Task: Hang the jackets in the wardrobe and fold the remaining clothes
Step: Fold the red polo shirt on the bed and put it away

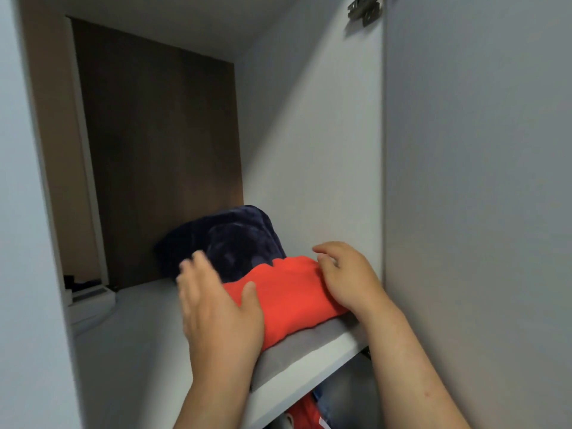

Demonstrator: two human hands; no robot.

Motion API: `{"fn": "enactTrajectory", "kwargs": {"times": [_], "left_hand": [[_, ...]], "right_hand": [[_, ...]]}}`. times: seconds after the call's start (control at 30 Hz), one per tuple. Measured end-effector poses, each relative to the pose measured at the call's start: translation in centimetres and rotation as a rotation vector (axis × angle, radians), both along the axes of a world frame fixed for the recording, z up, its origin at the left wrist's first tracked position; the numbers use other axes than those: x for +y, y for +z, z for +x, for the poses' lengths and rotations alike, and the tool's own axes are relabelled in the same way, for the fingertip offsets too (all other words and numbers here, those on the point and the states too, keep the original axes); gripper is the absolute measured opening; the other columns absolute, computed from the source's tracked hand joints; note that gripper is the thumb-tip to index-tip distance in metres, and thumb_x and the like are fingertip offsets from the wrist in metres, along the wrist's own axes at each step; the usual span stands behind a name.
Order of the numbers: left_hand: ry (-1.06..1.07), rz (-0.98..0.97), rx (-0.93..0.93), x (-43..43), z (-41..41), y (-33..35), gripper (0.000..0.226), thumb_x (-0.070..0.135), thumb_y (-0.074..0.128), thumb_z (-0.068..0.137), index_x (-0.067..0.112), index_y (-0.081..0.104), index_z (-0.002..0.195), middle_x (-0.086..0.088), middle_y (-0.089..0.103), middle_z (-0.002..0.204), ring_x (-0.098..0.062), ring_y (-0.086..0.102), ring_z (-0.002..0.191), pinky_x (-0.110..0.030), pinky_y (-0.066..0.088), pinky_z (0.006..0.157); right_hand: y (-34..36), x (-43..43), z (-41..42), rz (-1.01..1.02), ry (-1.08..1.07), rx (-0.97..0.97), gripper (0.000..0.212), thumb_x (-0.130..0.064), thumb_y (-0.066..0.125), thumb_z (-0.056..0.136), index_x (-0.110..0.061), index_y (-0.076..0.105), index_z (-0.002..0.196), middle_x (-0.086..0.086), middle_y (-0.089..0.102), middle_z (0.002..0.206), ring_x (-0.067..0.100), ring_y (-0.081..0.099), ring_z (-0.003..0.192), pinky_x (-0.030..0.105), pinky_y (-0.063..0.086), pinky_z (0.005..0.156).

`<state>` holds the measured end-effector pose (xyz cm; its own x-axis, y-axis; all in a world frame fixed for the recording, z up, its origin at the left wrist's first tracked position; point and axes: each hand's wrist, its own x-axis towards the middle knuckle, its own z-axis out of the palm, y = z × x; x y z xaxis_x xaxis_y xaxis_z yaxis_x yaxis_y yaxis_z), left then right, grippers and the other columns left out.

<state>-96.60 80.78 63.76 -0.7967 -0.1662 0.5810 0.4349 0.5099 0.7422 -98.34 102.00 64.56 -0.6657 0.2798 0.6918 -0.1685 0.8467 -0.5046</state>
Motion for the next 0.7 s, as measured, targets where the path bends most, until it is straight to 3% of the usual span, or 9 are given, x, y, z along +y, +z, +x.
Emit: {"fn": "enactTrajectory", "kwargs": {"times": [0.07, 0.2, 0.4, 0.53, 0.7], "left_hand": [[-0.088, -0.277, 0.094, 0.4, 0.2, 0.5, 0.070, 0.036, 0.052, 0.097, 0.024, 0.018, 0.157, -0.001, 0.009, 0.165, -0.020, 0.003, 0.152, -0.039, 0.009, 0.122], [-0.179, -0.607, -0.168, 1.0, -0.5, 0.0, 0.059, 0.053, 0.023, 0.101, 0.032, 0.021, 0.155, 0.003, 0.014, 0.165, -0.019, 0.009, 0.151, -0.042, 0.008, 0.123], [-0.133, -0.627, -0.328, 1.3, -0.8, -1.2, 0.065, 0.060, 0.016, 0.098, 0.030, 0.021, 0.155, -0.001, 0.016, 0.164, -0.019, 0.009, 0.152, -0.042, 0.004, 0.122], [-0.131, -0.673, -0.370, 1.5, -1.0, -1.2, 0.066, 0.059, 0.014, 0.098, 0.027, 0.018, 0.156, -0.002, 0.013, 0.165, -0.019, 0.007, 0.152, -0.043, 0.003, 0.122], [-0.099, -0.662, -0.311, 1.6, -0.9, -1.6, 0.065, 0.058, 0.016, 0.098, 0.028, 0.020, 0.155, -0.002, 0.016, 0.164, -0.019, 0.008, 0.152, -0.043, 0.003, 0.123]], "right_hand": [[0.6, -1.1, -0.1, 0.103, 0.129, -0.016, 0.030, -0.022, 0.052, 0.098, -0.024, 0.070, 0.122, -0.004, 0.063, 0.133, 0.014, 0.053, 0.127, 0.032, 0.036, 0.109], [0.2, -1.7, -0.5, 0.065, 0.231, -0.213, 0.033, -0.029, 0.048, 0.100, -0.030, 0.065, 0.128, -0.010, 0.058, 0.139, 0.006, 0.048, 0.130, 0.022, 0.030, 0.106], [-1.3, -0.6, -1.3, 0.033, 0.186, -0.426, 0.040, -0.039, 0.040, 0.102, -0.031, 0.056, 0.138, -0.014, 0.046, 0.150, 0.005, 0.037, 0.140, 0.028, 0.024, 0.117], [-1.6, -0.4, -2.0, 0.151, 0.149, -0.558, 0.045, -0.044, 0.033, 0.102, -0.034, 0.050, 0.142, -0.014, 0.038, 0.155, 0.005, 0.028, 0.145, 0.035, 0.019, 0.121], [-1.9, -0.3, -1.9, 0.167, 0.103, -0.510, 0.045, -0.048, 0.032, 0.101, -0.039, 0.048, 0.143, -0.018, 0.037, 0.155, 0.005, 0.027, 0.145, 0.034, 0.019, 0.120]]}}
